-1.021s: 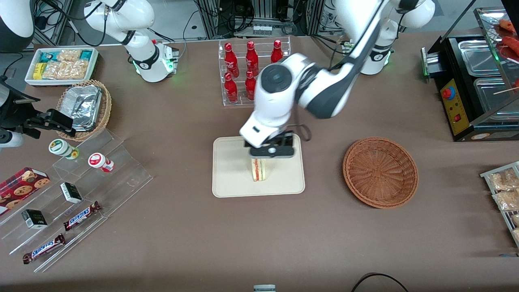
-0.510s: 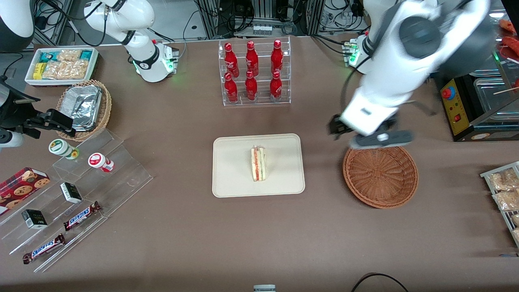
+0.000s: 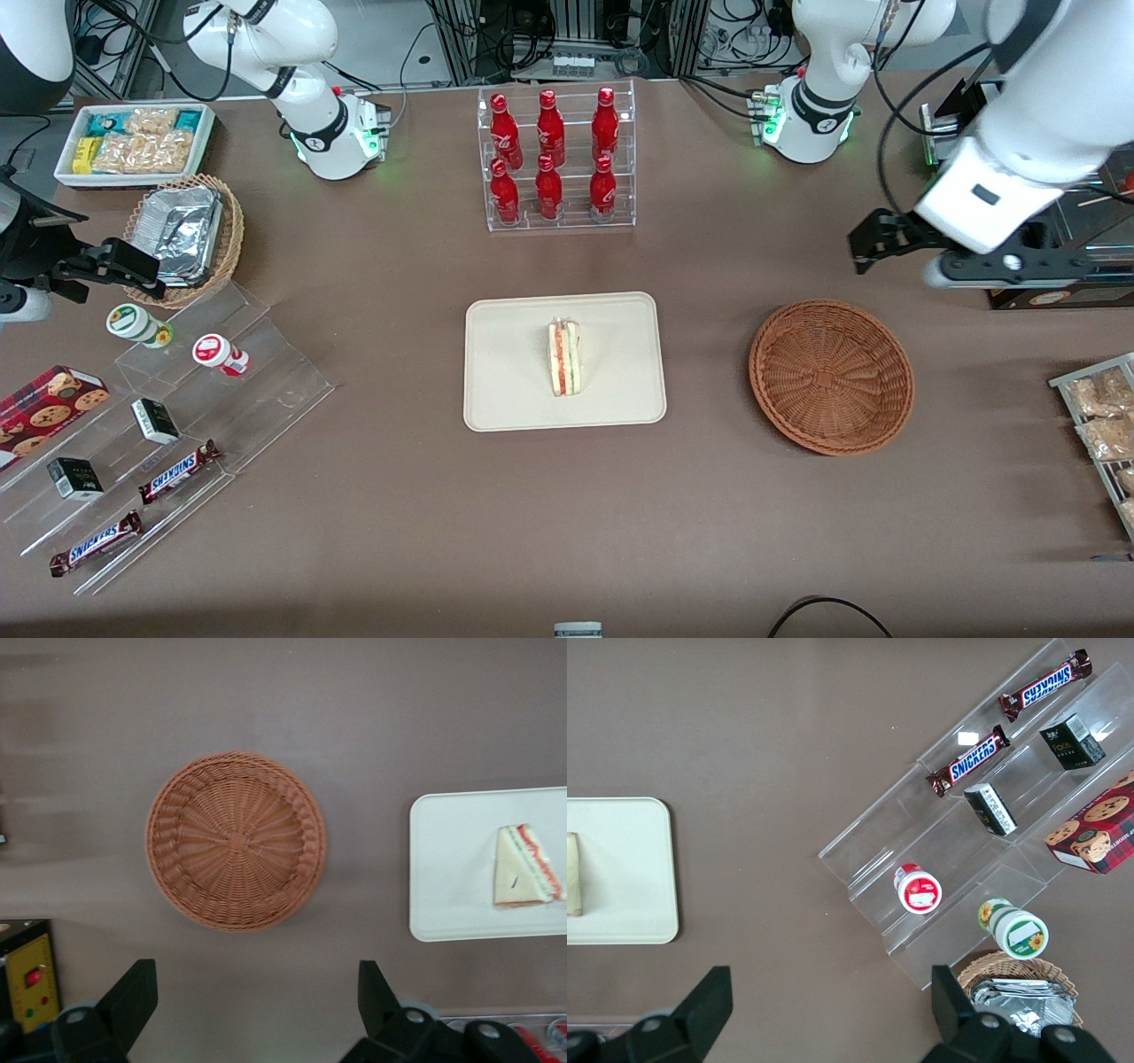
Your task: Place sandwich from basket to tray
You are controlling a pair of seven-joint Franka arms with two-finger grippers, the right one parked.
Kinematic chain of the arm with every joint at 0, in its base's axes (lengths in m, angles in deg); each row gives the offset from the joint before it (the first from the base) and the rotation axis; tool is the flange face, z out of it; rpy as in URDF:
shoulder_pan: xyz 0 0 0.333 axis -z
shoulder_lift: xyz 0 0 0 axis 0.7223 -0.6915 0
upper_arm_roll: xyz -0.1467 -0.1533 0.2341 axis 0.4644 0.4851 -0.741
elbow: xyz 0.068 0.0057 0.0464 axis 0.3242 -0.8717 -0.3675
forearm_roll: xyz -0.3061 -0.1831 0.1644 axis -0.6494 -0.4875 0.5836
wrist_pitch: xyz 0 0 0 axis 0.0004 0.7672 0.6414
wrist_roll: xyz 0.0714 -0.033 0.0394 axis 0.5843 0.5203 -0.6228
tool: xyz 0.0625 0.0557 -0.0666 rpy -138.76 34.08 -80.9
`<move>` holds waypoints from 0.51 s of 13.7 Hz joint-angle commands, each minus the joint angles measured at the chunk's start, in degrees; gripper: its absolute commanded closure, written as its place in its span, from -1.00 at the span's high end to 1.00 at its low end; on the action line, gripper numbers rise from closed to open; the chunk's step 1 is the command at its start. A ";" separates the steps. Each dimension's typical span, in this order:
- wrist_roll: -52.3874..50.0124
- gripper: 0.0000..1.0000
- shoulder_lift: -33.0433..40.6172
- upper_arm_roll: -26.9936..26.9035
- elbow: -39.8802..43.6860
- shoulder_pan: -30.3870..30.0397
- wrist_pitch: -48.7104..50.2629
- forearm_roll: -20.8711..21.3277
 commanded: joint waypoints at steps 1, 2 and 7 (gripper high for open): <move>4.49 1.00 2.09 0.61 -2.39 -3.49 -0.14 -0.47; 6.25 1.00 2.18 0.61 -2.39 -4.72 0.04 -0.56; 12.59 1.00 2.00 0.61 -2.65 -8.51 0.21 -1.00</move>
